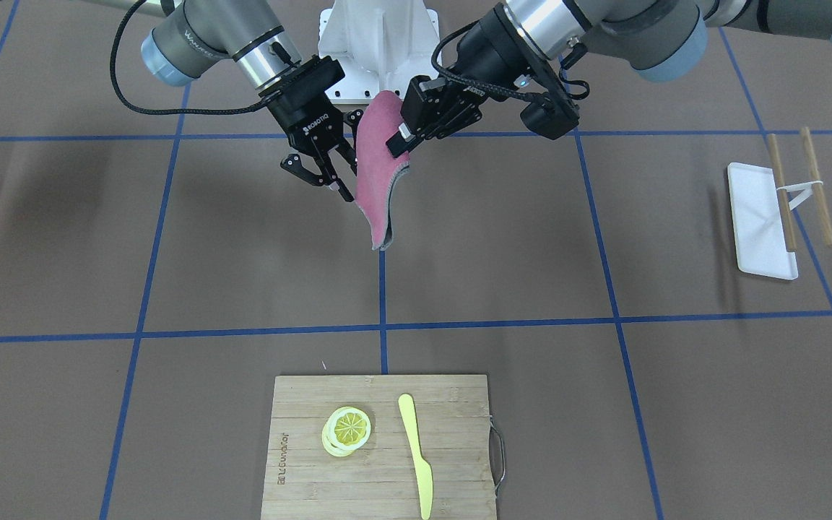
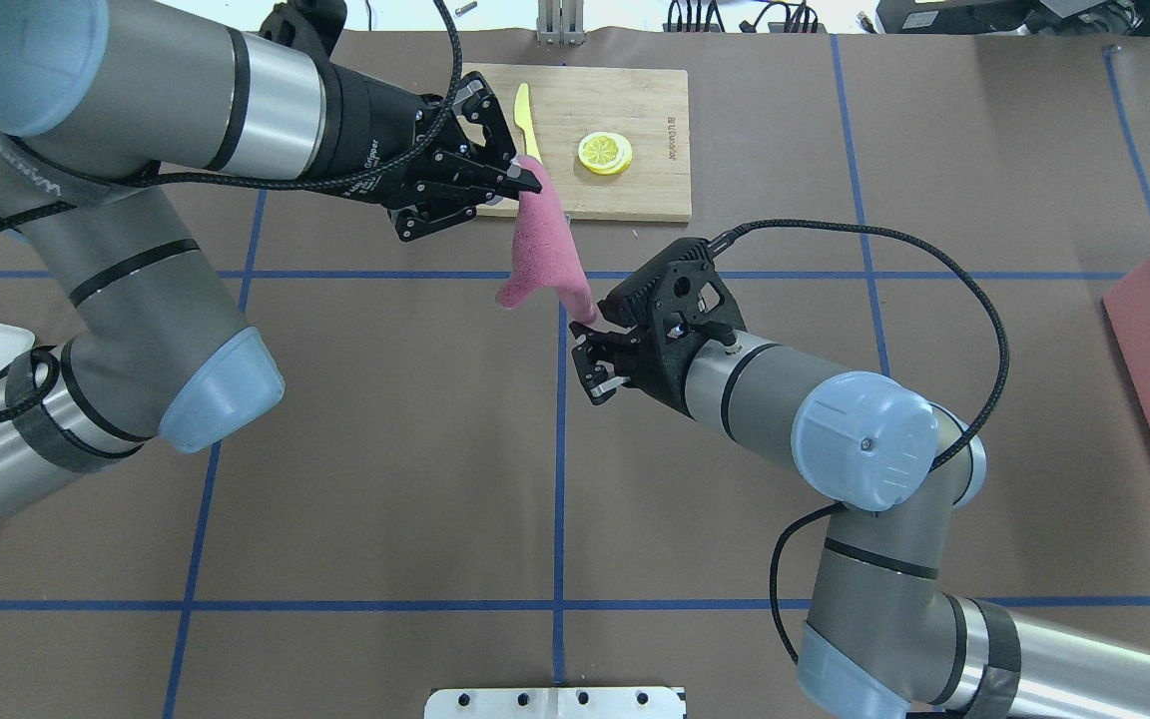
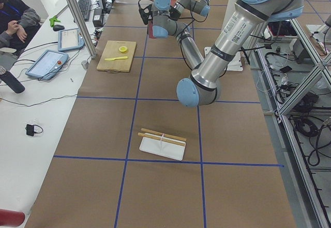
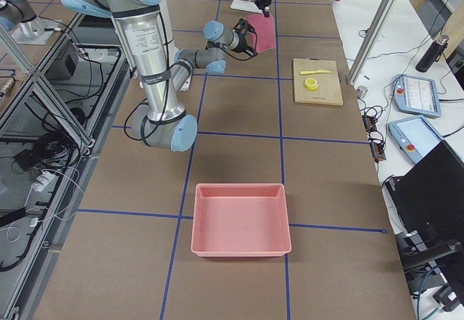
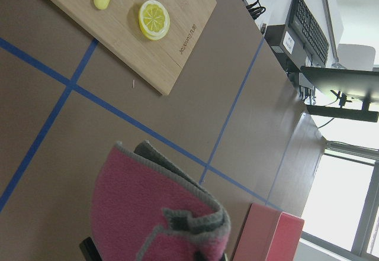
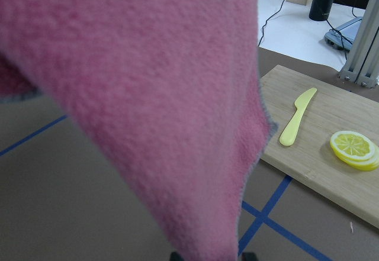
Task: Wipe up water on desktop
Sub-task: 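Grasp the hanging end of the towel with the right gripper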
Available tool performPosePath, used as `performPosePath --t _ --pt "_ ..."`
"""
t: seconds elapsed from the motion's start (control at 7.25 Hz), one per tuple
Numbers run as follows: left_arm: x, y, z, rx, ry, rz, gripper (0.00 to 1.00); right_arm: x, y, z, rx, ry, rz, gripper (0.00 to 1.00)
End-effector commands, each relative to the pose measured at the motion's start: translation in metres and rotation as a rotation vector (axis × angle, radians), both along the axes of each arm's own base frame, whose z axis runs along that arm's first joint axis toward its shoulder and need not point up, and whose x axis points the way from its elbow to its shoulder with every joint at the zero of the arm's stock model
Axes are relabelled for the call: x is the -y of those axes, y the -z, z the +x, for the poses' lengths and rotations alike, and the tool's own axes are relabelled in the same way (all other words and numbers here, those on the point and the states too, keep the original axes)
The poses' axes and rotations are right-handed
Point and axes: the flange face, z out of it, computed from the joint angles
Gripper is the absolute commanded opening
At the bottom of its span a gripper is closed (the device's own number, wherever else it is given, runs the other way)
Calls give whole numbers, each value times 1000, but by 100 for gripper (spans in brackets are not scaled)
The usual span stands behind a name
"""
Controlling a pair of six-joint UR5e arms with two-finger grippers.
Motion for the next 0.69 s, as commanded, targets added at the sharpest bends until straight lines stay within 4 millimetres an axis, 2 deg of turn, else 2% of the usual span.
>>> performPosePath --t 0.0,0.28,0.41,0.55 --pt "-1 0 0 -1 0 1 0 0 1 1 10 -4 -12 57" --pt "-1 1 -1 -2 0 2 0 0 -1 -1 7 -3 -13 43" --pt "-2 1 0 -2 -2 2 0 0 -1 -1 6 -3 -14 18" --pt "-2 1 0 -2 -2 2 0 0 -1 -1 6 -4 -14 0"
